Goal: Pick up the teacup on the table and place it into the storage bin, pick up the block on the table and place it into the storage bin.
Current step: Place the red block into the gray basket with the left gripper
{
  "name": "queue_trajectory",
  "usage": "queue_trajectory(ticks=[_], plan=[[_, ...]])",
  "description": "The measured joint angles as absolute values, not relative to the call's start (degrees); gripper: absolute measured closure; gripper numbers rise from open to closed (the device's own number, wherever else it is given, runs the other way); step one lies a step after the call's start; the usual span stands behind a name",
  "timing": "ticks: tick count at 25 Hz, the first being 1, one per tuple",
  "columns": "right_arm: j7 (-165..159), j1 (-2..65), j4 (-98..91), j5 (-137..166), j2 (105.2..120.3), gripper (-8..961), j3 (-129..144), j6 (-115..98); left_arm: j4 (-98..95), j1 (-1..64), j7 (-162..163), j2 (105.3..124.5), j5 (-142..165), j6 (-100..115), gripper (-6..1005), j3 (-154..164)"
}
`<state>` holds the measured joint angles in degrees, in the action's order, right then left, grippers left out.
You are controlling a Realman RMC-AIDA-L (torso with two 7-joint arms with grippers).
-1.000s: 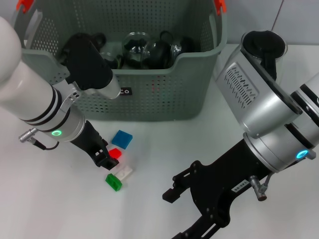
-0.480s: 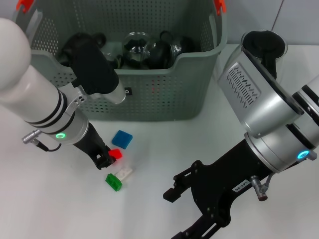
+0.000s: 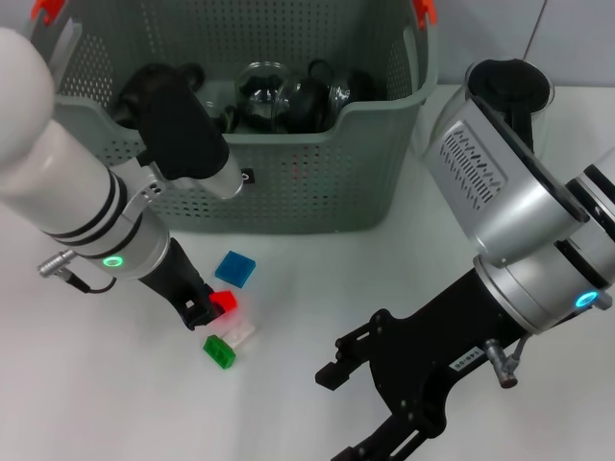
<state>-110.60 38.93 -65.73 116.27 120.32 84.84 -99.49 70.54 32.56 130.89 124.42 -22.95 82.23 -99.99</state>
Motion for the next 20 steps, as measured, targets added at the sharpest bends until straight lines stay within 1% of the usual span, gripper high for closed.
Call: queue_trajectory(ticks=[4, 6, 10, 12, 16, 20], plan=[[-110.6, 38.9, -65.7, 116.3, 120.32, 70, 84.8, -99.6, 77.6, 30.7, 130.6, 124.29, -23.4, 87.1, 799, -102.7], [-110.5, 38.9, -65.7, 116.3, 120.28, 70, 84.8, -99.6, 84.2, 29.4, 130.0, 124.23, -24.7, 91.8, 798, -106.5], [-110.3, 38.8, -65.7, 116.3, 120.24, 70, 84.8, -99.6, 90.6, 29.0, 129.1, 124.18, -29.1, 97.2, 798, -112.5], [-110.3, 38.8, -65.7, 116.3, 120.23, 70, 84.8, -99.7, 96.7, 29.9, 128.3, 123.98, -35.9, 102.5, 797, -119.7], [-110.3, 38.8, -65.9, 116.3, 120.23, 70, 84.8, -99.9, 99.6, 31.1, 128.4, 123.68, -39.3, 103.6, 797, -122.5], [-110.3, 38.8, -65.9, 116.3, 120.28, 70, 84.9, -100.0, 98.9, 35.8, 128.6, 122.86, -41.8, 98.7, 796, -127.5]])
